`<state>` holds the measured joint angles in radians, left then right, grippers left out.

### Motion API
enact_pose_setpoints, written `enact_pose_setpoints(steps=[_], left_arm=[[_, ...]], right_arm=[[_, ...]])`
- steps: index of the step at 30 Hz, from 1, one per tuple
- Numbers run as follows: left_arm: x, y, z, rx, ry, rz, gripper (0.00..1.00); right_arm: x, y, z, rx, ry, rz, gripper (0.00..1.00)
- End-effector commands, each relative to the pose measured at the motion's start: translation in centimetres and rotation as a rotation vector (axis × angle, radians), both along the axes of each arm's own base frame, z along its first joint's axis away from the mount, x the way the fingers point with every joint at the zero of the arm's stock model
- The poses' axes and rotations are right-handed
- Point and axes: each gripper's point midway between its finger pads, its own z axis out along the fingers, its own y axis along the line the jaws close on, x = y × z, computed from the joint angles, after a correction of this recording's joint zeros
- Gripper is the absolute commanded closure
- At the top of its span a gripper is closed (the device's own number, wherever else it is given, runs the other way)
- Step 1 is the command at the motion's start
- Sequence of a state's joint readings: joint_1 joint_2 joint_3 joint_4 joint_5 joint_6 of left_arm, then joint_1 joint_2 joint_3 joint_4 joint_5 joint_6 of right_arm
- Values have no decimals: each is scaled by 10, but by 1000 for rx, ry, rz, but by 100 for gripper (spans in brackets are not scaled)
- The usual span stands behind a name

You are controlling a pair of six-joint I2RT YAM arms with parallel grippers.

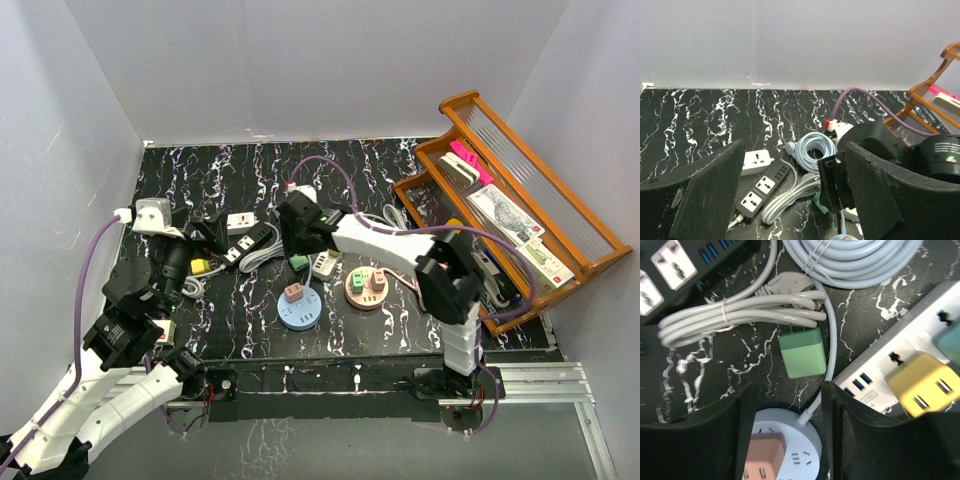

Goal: Insert the plug

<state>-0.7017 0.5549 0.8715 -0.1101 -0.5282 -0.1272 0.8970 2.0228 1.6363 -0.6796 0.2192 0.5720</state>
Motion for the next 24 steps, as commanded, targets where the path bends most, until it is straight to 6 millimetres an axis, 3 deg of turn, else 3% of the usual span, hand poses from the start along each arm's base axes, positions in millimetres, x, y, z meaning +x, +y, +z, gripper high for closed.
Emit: enact_pose_setpoints(steps=[1,10,16,24], left_arm=[[5,4,0,37,17,32,21],[6,1,-4,47,34,27,21],[7,2,-2,48,29,35,21],[9,-1,-6,47,48,30,21]], right_arm=[[10,-1,0,-164,-73,23,53],[18,7,-21,-187,-73,39,44],[17,11,-37,-193,-47,58,44],[20,17,-37,-158,-46,75,50]])
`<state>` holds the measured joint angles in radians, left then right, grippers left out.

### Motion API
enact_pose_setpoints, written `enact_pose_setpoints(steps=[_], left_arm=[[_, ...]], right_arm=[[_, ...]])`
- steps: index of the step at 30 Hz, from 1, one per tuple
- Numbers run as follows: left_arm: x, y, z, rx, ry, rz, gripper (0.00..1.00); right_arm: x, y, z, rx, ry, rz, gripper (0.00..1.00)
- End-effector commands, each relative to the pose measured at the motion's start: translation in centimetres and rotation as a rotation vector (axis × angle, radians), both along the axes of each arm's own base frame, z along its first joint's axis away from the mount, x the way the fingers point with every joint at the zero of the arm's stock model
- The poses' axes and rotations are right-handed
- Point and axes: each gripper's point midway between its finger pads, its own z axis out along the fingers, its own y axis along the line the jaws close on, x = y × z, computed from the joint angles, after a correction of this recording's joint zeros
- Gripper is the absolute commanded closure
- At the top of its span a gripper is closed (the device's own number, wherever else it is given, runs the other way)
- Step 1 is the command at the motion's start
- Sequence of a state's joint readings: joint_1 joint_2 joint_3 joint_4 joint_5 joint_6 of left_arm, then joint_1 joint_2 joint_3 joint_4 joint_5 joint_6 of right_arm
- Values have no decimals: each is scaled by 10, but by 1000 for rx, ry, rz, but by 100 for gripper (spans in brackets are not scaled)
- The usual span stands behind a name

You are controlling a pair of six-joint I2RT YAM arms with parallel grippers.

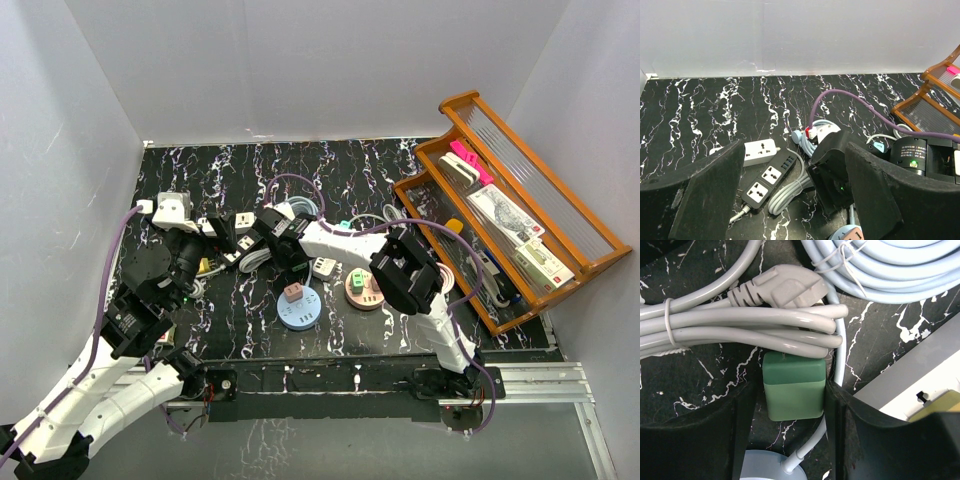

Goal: Insert the plug

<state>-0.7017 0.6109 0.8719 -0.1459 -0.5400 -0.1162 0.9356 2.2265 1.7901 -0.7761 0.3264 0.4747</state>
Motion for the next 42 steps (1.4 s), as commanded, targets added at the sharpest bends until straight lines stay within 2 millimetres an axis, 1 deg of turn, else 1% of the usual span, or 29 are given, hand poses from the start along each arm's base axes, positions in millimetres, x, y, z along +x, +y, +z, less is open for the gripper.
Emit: enact_pose_setpoints(steps=[1,6,7,9,11,14,15,16,18,19,20,21,22,24,27,30,31,34,35,37,39,42], left_arm=[[0,4,14,-22,-19,18,21],[1,2,12,-20,-10,16,21],[2,2,12,-17,-8,16,21],[3,0,9,-13,1,16,21],[4,-1,6,-9,13,13,21],[5,-5,-1,-10,40,7,21],[5,-6,-5,-13,50,1,21],[6,-8,-7,-17,58,-4,21],[6,-12,-12,-25,69,-18,21],[6,-14,-14,-31,70,-25,21],[6,-16,-14,-36,70,-36,21],[6,-20,-15,-39,68,-50,21],[7,-23,-15,-41,67,-65,21],[8,-32,-17,-35,74,-104,21],[10,-52,-22,-18,94,-187,21],[11,-70,-25,-21,111,-268,21],[10,-76,-27,-28,119,-292,21],[13,-84,-28,-56,131,-308,21],[14,-85,-25,-70,135,-305,21],[18,-85,-17,-100,141,-280,21],[21,-90,-11,-107,146,-287,20],[26,-101,-15,-147,185,-301,21]], right_arm=[[14,14,13,67,-40,7,52],[18,16,17,88,-56,2,54],[18,17,19,99,-58,3,57],[17,24,30,149,-67,27,65],[13,35,46,237,-77,68,67],[4,43,79,370,-100,95,67],[1,44,90,414,-106,96,67],[-5,44,96,461,-92,98,67],[-8,41,116,551,-106,61,67],[-11,39,132,615,-114,36,67],[-14,38,142,664,-119,23,67],[-15,36,146,704,-118,-2,67],[-17,33,164,765,-136,-20,67],[-19,28,181,847,-159,-58,66],[-19,13,200,927,-199,-145,66],[-18,-6,216,999,-244,-248,66],[-19,-14,217,1012,-258,-283,66],[-17,-32,234,1079,-321,-361,64],[-15,-37,241,1095,-340,-376,63],[-12,-43,250,1108,-354,-389,63],[-9,-49,256,1123,-373,-405,63],[-7,-56,270,1208,-382,-415,63]])
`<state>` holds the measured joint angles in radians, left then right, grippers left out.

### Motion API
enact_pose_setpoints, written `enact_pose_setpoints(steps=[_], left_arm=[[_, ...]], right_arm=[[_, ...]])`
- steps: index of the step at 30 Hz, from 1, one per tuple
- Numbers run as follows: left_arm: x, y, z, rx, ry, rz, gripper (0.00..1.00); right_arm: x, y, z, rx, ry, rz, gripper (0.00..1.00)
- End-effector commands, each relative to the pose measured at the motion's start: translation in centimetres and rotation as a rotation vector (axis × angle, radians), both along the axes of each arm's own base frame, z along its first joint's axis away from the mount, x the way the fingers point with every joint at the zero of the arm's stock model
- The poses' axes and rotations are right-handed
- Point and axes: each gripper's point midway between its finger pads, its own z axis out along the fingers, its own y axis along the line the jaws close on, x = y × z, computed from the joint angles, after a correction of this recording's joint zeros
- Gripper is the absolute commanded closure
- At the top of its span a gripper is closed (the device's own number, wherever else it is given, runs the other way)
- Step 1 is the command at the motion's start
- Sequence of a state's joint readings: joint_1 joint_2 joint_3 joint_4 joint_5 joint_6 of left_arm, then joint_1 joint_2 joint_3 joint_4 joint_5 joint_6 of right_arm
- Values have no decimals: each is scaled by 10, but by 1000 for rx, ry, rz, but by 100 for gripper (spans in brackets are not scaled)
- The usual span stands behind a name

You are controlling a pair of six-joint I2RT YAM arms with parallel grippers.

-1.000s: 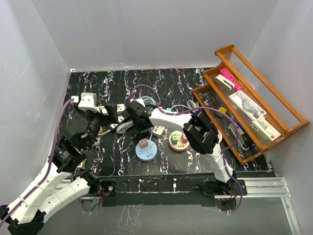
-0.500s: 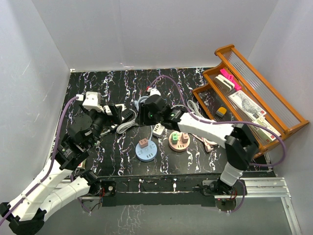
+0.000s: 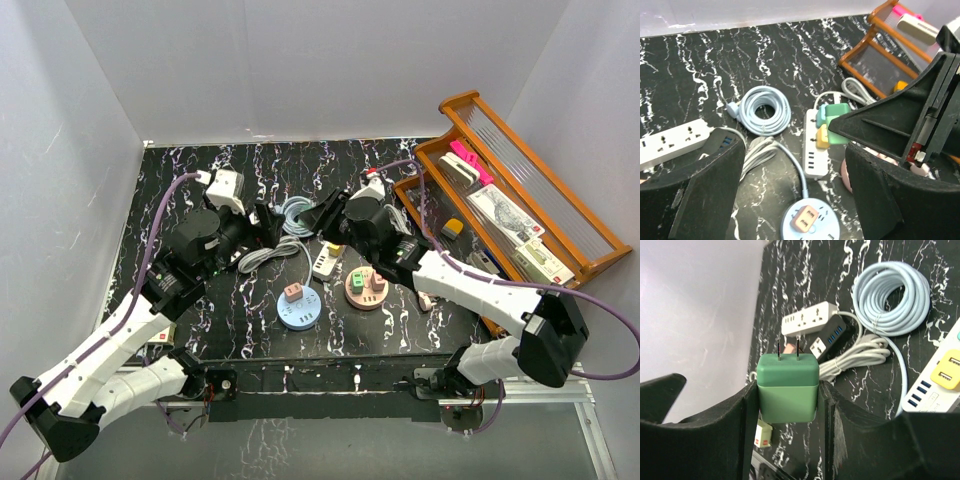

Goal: Insert the plug

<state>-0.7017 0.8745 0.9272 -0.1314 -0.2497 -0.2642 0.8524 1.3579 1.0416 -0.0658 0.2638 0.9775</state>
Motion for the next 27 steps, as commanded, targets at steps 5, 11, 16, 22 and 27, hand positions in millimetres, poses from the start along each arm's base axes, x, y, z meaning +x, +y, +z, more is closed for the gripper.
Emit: enact_pose_setpoints(steps=[5,11,16,22,27], left_arm=[[8,-20,24,-259,30,20,22],[14,-33,24,-303,28,-9,22],[21,-53,33,-319,52,-60,26],[29,-66,29,-327,61,-74,28],[31,-75,28,-337,52,-89,28]], right_arm=[[22,-12,69,342,-66,-59,62],[40,-16,80,525,12,-14,63],[43,-16,83,582,61,32,63],[46,-37,89,621,66,20,63],[48,-48,89,650,91,29,62]])
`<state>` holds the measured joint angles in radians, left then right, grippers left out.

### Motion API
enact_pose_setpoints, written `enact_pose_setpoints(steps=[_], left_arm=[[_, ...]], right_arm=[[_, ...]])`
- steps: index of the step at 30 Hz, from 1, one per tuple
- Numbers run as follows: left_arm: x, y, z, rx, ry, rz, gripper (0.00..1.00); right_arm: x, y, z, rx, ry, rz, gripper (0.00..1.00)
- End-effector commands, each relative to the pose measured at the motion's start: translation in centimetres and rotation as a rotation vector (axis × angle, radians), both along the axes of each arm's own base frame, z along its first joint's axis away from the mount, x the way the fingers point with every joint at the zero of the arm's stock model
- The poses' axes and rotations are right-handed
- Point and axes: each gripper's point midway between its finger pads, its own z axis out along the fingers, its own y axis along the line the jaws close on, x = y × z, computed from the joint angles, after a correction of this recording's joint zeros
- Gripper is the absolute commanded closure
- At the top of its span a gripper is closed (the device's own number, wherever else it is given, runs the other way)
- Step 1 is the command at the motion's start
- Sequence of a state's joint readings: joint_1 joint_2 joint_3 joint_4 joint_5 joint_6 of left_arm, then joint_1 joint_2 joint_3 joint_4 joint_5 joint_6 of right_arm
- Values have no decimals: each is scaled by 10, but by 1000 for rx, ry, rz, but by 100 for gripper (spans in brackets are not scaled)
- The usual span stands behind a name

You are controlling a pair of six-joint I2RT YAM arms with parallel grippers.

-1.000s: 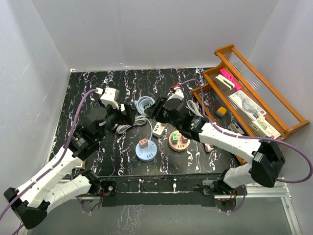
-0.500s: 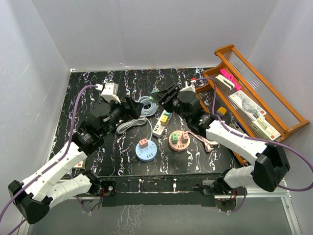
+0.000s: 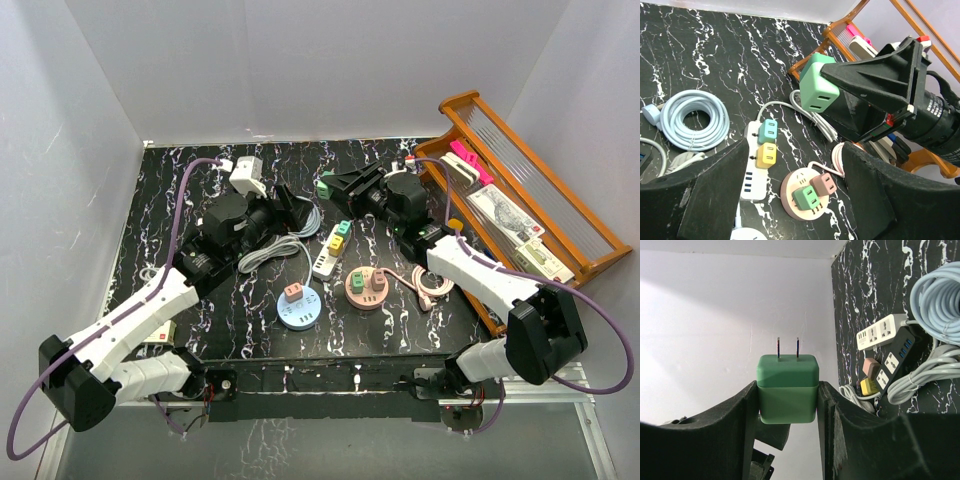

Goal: Insert the plug

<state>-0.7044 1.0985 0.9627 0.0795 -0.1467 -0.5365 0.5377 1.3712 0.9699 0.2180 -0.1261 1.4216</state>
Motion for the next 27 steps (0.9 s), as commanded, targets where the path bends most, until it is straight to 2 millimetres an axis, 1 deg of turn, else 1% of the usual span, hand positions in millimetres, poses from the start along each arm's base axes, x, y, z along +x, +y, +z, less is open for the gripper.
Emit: enact_pose_setpoints(steps=[1,6,9,11,13,14,16,17,19,22,25,27], left_arm=[[1,-12,33,-82,-76,-26,28],[-1,-29,32,-70,-87,-67,28],[-4,-39,31,-41,-104,-82,29],[-4,-38,31,0,-128,-38,32],[-5,-34,40,-1,-171,16,32],[-6,-35,48,-31,-207,8,31],[-10,-45,58,-50,-272,-53,31],[-10,-51,60,-33,-293,-78,30],[-4,-63,64,51,-349,-123,32],[7,-72,64,160,-425,-133,38],[17,-75,67,173,-498,-105,45],[18,-83,68,150,-534,-119,46]], right_arm=[[-8,-10,43,119,-80,39,62],[-7,-18,52,188,-75,75,63],[-9,-17,60,201,-79,85,63],[-9,-19,63,215,-65,77,63],[-8,-24,64,239,-50,45,63],[-8,-26,65,242,-43,33,63],[-8,-27,64,229,-13,23,63],[-8,-26,62,224,5,26,63],[-9,-26,57,214,63,26,63],[-11,-28,49,201,125,12,63],[-11,-33,48,199,145,-18,63],[-9,-36,46,199,155,-45,62]])
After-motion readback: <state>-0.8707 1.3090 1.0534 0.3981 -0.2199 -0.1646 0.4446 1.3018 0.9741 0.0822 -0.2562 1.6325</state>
